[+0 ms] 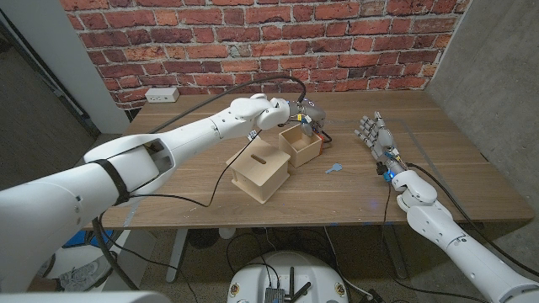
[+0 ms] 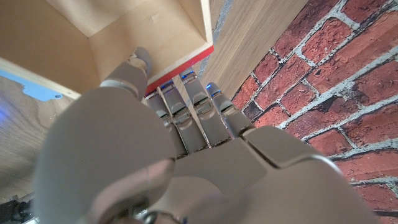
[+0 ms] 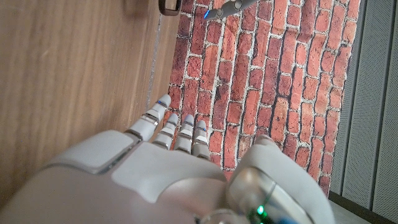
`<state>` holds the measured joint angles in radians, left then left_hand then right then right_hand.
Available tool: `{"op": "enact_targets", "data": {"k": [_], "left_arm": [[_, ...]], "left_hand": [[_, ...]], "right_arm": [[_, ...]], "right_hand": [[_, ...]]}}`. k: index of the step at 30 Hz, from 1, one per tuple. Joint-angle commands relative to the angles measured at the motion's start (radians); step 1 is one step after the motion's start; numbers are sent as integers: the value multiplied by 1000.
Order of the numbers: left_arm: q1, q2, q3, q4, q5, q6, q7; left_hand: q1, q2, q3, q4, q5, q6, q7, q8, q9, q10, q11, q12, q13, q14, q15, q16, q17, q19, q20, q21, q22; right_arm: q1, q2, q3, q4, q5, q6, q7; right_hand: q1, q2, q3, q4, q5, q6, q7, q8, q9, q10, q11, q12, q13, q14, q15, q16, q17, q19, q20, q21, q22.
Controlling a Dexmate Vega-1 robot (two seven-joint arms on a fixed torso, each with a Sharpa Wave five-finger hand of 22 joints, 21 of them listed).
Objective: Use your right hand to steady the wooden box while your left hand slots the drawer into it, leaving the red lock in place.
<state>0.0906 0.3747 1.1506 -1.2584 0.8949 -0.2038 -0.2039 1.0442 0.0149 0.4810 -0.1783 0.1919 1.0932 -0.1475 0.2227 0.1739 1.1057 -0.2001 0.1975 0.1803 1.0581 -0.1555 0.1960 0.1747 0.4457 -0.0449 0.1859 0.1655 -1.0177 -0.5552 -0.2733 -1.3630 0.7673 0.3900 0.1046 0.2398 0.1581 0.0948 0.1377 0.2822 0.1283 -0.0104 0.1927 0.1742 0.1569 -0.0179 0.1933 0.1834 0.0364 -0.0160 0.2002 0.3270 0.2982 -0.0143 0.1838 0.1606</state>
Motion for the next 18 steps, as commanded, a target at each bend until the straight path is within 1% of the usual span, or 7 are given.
{"op": "enact_targets", "data": {"k": [1, 9, 15, 18], "left_arm": [[6, 8, -16, -33, 0, 39, -19], [21, 21, -30, -76, 0, 76, -46], [35, 28, -40, -99, -4, 100, -59], [46, 40, -47, -127, -1, 116, -70]], "left_hand": [[30, 33, -4, 1, 7, 45, 24, 6, 9, 10, 0, 0, 2, 31, -88, 7, 4, 6, -158, 1, 2], [33, 32, -7, 0, 7, 49, 27, 5, 10, 16, -1, 0, 2, 34, -88, 6, 3, 7, -158, 1, 2], [34, 32, -8, 0, 7, 51, 27, 5, 10, 16, -1, -1, 2, 35, -88, 6, 3, 7, -158, 1, 2], [35, 32, -8, 0, 8, 50, 28, 4, 10, 16, -1, -2, 2, 36, -88, 6, 4, 7, -158, 1, 2]], "right_arm": [[-8, -15, 4, -18, -3, -8, 3], [-19, -32, 7, -44, -8, -9, 6], [-34, -50, 8, -73, -20, -12, 1], [-48, -63, 10, -100, -32, -12, -9]], "right_hand": [[6, 9, -1, 6, 7, 8, -1, 6, 6, 8, 1, 4, 6, 12, 1, 7, 2, 7, -2, 3, 6], [6, 9, -1, 6, 7, 8, -1, 6, 6, 8, 1, 4, 6, 12, 1, 7, 2, 7, -2, 3, 6], [6, 9, -1, 6, 7, 8, -1, 6, 6, 8, 1, 4, 6, 12, 1, 7, 2, 7, -2, 3, 6], [6, 9, -1, 6, 7, 8, -1, 6, 6, 8, 1, 4, 6, 12, 1, 7, 2, 7, -2, 3, 6]]}}
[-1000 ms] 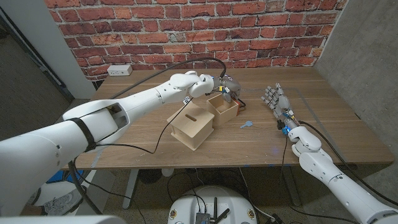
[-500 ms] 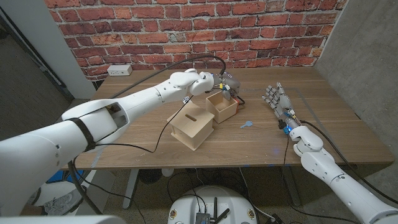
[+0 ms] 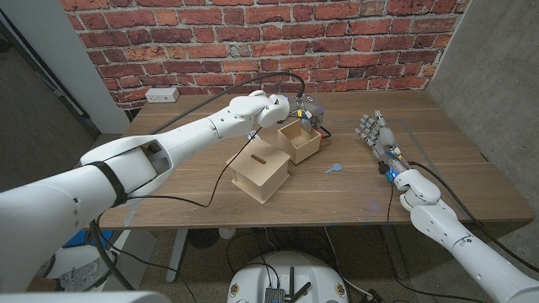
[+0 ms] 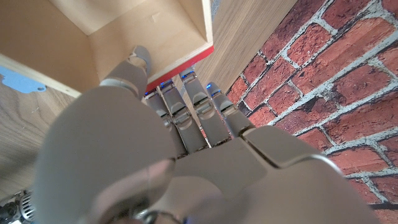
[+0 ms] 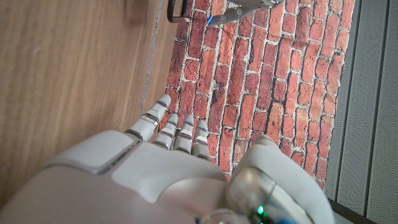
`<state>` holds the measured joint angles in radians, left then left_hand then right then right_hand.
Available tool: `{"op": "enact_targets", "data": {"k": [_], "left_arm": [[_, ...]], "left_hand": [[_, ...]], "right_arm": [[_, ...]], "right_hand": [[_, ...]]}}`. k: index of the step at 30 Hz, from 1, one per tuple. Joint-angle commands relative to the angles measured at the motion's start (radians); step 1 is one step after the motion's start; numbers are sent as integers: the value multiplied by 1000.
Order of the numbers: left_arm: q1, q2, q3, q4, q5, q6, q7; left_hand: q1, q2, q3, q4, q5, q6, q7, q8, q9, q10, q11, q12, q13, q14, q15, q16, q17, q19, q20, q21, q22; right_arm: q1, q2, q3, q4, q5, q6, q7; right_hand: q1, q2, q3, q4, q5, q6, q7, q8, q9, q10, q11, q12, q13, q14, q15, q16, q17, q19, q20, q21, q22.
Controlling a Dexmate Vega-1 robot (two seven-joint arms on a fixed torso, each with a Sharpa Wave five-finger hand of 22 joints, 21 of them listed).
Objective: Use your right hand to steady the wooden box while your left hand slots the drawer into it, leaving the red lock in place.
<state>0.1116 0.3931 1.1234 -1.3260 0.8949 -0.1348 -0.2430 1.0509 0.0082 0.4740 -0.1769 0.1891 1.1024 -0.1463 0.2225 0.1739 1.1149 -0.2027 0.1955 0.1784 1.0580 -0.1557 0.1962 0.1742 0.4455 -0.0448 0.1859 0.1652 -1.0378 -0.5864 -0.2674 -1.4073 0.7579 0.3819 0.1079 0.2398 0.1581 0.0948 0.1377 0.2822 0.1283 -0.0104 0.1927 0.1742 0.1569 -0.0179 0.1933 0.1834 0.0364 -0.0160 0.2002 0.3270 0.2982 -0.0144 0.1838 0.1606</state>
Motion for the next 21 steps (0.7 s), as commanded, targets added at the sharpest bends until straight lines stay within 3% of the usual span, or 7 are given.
{"op": "enact_targets", "data": {"k": [1, 21], "left_arm": [[27, 24, -22, -66, 0, 52, -36], [75, 69, -67, -152, 0, 86, -68]], "left_hand": [[29, 38, -2, -2, 11, 42, 26, 4, 10, 7, 1, 0, 4, 37, -88, 6, 4, 8, -158, 1, 2], [34, 38, -8, -1, 12, 44, 26, 1, 12, 11, 1, -3, 4, 44, -88, 4, 4, 9, -157, 0, 1]], "right_arm": [[-32, -35, 4, -63, -26, -5, -17], [-117, -110, 7, -236, -174, -12, -146]], "right_hand": [[6, 9, -1, 6, 7, 8, -1, 6, 6, 8, 1, 4, 6, 12, 1, 7, 2, 7, -2, 3, 6], [6, 9, -1, 6, 7, 8, -1, 6, 6, 8, 1, 4, 6, 12, 1, 7, 2, 7, -2, 3, 6]]}}
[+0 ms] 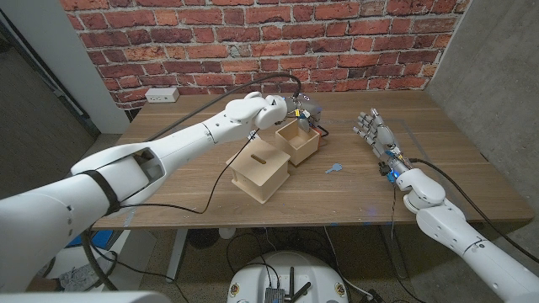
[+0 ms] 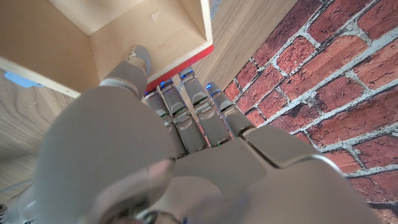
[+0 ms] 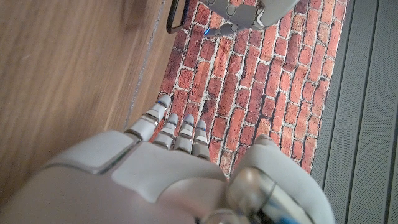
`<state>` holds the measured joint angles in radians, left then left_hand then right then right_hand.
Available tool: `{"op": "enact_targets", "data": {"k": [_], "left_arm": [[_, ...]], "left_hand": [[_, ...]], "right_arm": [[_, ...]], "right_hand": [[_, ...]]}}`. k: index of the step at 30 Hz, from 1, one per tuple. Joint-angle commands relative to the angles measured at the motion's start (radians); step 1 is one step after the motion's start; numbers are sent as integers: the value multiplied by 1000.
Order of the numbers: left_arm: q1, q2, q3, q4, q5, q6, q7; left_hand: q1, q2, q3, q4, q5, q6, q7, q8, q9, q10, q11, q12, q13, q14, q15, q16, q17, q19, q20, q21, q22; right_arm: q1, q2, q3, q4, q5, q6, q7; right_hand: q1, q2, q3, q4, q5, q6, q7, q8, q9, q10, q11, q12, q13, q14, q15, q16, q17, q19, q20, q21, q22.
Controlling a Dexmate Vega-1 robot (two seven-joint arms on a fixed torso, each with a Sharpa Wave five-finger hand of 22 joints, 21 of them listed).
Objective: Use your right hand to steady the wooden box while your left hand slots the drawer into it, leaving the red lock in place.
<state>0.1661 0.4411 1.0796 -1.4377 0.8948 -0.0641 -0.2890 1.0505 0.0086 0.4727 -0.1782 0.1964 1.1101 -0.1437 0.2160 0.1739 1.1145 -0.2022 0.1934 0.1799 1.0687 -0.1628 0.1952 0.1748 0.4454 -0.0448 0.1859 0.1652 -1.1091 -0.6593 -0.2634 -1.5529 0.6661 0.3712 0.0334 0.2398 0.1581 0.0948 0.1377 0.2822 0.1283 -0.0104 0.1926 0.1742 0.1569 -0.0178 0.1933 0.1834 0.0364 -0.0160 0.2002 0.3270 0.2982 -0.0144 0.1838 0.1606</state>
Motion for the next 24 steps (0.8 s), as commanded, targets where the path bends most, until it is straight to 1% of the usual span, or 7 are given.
{"op": "enact_targets", "data": {"k": [1, 6, 11, 15, 22, 24], "left_arm": [[21, 22, -25, -41, 1, 15, -20], [31, 28, -37, -50, -4, 22, -20], [40, 32, -44, -60, -4, 31, -22], [47, 34, -50, -68, -4, 43, -23], [56, 39, -54, -83, 4, 59, -32], [59, 42, -56, -90, 6, 64, -36]], "left_hand": [[35, 38, -7, 1, 5, 37, 24, 7, 12, 11, 1, -1, 3, 33, -81, 5, 4, 9, -157, 0, 2], [36, 38, -8, 1, 6, 38, 23, 6, 12, 11, 1, -2, 3, 33, -81, 4, 3, 9, -157, 0, 1], [37, 39, -10, 1, 6, 36, 28, 4, 12, 11, 1, -3, 3, 35, -81, 3, 4, 8, -157, -1, 1], [38, 38, -10, 1, 6, 37, 27, 4, 13, 11, 1, -3, 3, 34, -81, 2, 3, 8, -157, -1, 1], [39, 39, -12, 1, 7, 38, 29, 4, 13, 12, 1, -3, 3, 34, -81, 1, 3, 6, -157, -2, 1], [40, 40, -12, 2, 7, 37, 29, 3, 13, 13, 1, -3, 3, 35, -81, 2, 3, 6, -157, -2, 1]], "right_arm": [[-48, -39, 3, -94, -94, 2, -75], [-69, -59, 2, -130, -158, 0, -114], [-91, -64, 2, -153, -223, 15, -156], [-105, -70, 0, -168, -317, 31, -204], [-129, -73, -2, -182, -438, 59, -258], [-135, -80, -2, -189, -464, 56, -263]], "right_hand": [[6, 9, -1, 6, 7, 8, -1, 6, 6, 8, 1, 4, 6, 12, 1, 7, 2, 7, -2, 3, 6], [6, 9, -1, 6, 7, 8, -1, 6, 6, 8, 1, 4, 6, 12, 1, 7, 2, 7, -2, 3, 6], [6, 9, -1, 6, 7, 8, -1, 6, 6, 8, 1, 4, 6, 12, 1, 7, 2, 7, -2, 3, 6], [6, 9, -1, 6, 7, 8, -1, 6, 6, 8, 1, 4, 6, 12, 1, 7, 2, 7, -2, 3, 6], [6, 9, -1, 6, 7, 8, -1, 6, 6, 8, 1, 4, 6, 12, 1, 7, 2, 7, -2, 3, 6], [6, 9, -1, 6, 7, 8, -1, 6, 6, 8, 1, 4, 6, 12, 1, 7, 2, 7, -2, 3, 6]]}}
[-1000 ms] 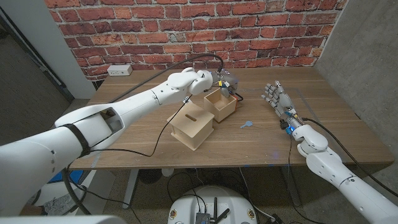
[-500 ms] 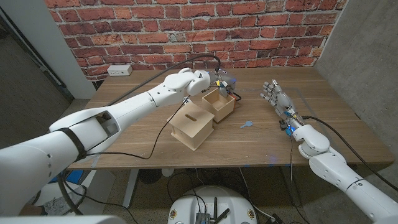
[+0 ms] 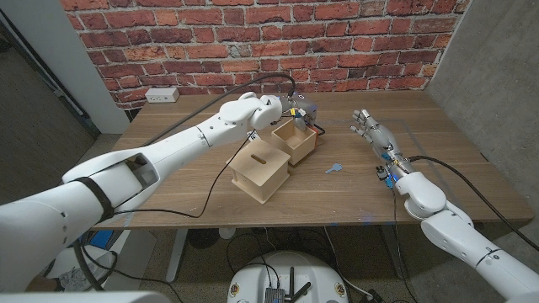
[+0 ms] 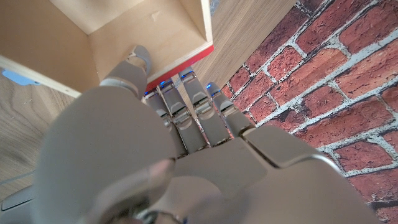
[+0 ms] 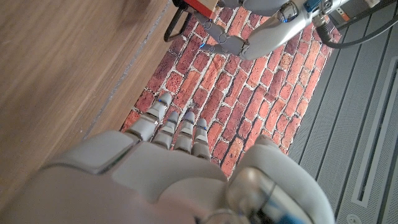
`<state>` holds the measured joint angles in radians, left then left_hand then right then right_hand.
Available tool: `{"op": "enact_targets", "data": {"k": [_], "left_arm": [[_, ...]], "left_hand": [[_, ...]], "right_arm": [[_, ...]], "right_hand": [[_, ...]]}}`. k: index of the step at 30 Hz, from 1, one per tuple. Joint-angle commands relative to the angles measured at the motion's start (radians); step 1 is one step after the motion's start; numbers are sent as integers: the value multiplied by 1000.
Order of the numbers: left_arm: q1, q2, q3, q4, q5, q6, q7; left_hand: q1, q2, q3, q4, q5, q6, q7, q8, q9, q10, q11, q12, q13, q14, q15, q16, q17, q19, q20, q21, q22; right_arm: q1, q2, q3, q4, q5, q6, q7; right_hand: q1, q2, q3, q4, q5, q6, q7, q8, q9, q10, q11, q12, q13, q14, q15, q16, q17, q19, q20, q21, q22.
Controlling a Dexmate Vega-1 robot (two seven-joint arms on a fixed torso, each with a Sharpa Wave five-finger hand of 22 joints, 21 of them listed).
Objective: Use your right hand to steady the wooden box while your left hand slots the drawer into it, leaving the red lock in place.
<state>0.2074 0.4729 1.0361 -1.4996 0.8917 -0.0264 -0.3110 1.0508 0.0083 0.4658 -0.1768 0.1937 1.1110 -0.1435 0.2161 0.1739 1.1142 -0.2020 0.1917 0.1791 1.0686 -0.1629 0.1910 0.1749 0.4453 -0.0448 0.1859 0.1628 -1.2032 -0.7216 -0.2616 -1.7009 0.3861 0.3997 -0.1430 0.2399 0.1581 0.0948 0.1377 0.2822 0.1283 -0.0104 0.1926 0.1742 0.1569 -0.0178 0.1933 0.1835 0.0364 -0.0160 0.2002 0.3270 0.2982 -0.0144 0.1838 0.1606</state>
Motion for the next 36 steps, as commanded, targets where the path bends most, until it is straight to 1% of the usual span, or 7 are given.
{"op": "enact_targets", "data": {"k": [1, 8, 11, 18, 26, 36], "left_arm": [[18, 11, -12, -30, 11, 27, -16], [26, 14, -18, -42, 13, 38, -21], [31, 16, -21, -52, 14, 46, -24], [43, 17, -29, -68, 16, 67, -31], [50, 19, -32, -73, 20, 79, -27], [54, 22, -37, -78, 13, 82, -27]], "left_hand": [[40, 40, -6, 0, 10, 36, 28, 3, 13, 13, 1, -2, 4, 35, -81, 6, 3, 6, -157, -2, 3], [41, 40, -8, 0, 10, 36, 26, 1, 13, 12, 1, -3, 4, 36, -81, 5, 4, 5, -157, -3, 3], [42, 40, -9, 1, 10, 36, 28, 1, 13, 12, 1, -3, 4, 35, -81, 5, 3, 5, -157, -3, 3], [43, 41, -10, 1, 11, 35, 29, 0, 14, 12, 1, -3, 4, 37, -81, 5, 4, 4, -157, -3, 3], [44, 43, -13, 1, 11, 37, 28, 0, 14, 13, 1, -3, 5, 39, -81, 5, 4, 4, -156, -3, 3], [45, 43, -15, 2, 12, 36, 27, -2, 14, 11, 1, -5, 5, 42, -81, 6, 5, 3, -156, -3, 3]], "right_arm": [[-44, -23, -4, -45, -199, 25, -88], [-75, -47, 1, -76, -293, 16, -117], [-90, -49, 5, -86, -329, 16, -135], [-109, -64, 5, -105, -476, 15, -187], [-132, -88, 7, -144, -608, -25, -225], [-156, -105, 6, -182, -736, -63, -280]], "right_hand": [[6, 9, -1, 6, 7, 8, -1, 6, 6, 8, 1, 4, 6, 12, 1, 7, 2, 7, -2, 3, 6], [6, 9, -1, 6, 7, 8, -1, 6, 6, 8, 1, 4, 6, 12, 1, 7, 2, 7, -2, 3, 6], [6, 9, -1, 6, 7, 8, -1, 6, 6, 8, 1, 4, 6, 12, 1, 7, 2, 7, -2, 3, 6], [6, 9, -1, 6, 7, 8, -1, 6, 6, 8, 1, 4, 6, 12, 1, 7, 2, 7, -2, 3, 6], [6, 9, -1, 6, 7, 8, -1, 6, 6, 8, 1, 4, 6, 12, 1, 7, 2, 7, -2, 3, 6], [6, 9, -1, 6, 7, 8, -1, 6, 6, 8, 1, 4, 6, 12, 1, 7, 2, 7, -2, 3, 6]]}}
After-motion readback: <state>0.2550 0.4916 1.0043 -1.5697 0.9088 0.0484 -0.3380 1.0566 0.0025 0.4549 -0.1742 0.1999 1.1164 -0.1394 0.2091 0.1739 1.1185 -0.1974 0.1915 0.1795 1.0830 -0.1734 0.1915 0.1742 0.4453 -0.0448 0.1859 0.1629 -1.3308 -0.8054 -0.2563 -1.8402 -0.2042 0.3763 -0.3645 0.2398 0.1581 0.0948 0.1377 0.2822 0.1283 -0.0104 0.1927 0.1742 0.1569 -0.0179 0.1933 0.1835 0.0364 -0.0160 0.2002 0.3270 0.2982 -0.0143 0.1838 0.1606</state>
